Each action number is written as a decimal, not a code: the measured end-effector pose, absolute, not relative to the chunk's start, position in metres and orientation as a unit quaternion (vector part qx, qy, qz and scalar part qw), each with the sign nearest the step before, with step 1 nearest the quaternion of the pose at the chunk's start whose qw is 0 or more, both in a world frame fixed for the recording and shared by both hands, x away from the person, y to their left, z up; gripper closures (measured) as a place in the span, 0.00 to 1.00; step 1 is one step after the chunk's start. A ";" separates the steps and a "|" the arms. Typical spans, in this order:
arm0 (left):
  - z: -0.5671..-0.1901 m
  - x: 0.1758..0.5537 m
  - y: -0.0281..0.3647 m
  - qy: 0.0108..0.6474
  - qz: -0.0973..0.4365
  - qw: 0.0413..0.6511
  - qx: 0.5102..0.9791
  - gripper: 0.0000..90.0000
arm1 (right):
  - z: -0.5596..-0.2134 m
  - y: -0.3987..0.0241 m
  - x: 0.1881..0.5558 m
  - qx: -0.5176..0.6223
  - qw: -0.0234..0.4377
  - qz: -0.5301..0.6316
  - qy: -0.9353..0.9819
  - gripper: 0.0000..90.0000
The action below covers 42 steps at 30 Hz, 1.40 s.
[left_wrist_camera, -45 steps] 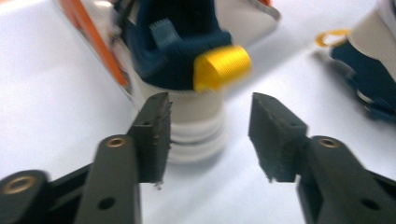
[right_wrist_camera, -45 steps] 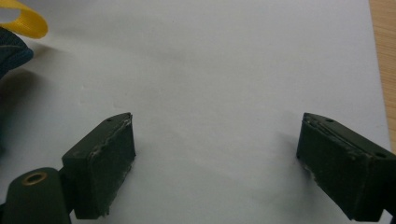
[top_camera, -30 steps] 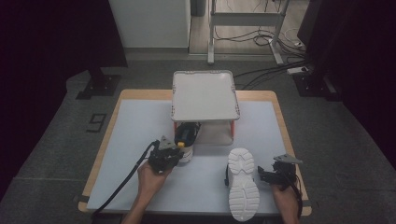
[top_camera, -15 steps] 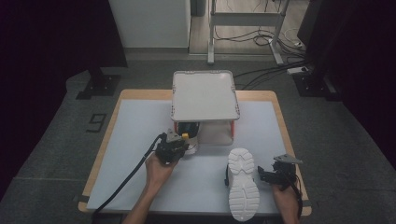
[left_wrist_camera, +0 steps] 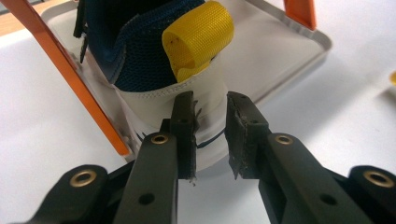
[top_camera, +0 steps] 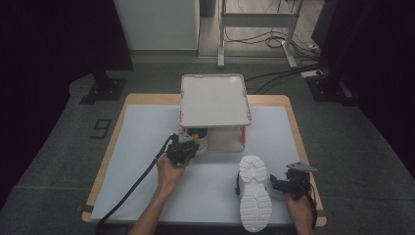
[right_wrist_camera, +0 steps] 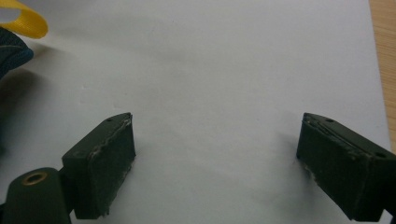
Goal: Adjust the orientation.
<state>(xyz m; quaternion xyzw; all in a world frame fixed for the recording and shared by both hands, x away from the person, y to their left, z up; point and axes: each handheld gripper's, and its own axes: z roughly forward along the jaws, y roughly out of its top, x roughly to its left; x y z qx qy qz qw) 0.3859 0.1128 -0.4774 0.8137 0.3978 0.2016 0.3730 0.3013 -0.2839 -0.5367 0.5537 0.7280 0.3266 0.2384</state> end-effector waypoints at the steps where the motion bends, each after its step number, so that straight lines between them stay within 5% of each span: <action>1: -0.478 0.387 0.112 0.397 0.208 0.370 0.814 0.82 | -0.537 -0.284 0.301 0.554 0.238 0.327 0.728 0.12; 19: -0.483 0.389 0.109 0.384 0.198 0.383 0.817 0.77 | -0.537 -0.284 0.301 0.554 0.239 0.327 0.727 0.12; 32: -0.463 0.356 0.149 0.399 0.158 0.378 0.820 0.15 | -0.537 -0.284 0.301 0.554 0.240 0.327 0.727 0.12; 42: -0.472 0.330 0.190 0.406 0.149 0.364 0.825 0.00 | -0.537 -0.284 0.301 0.554 0.238 0.327 0.728 0.12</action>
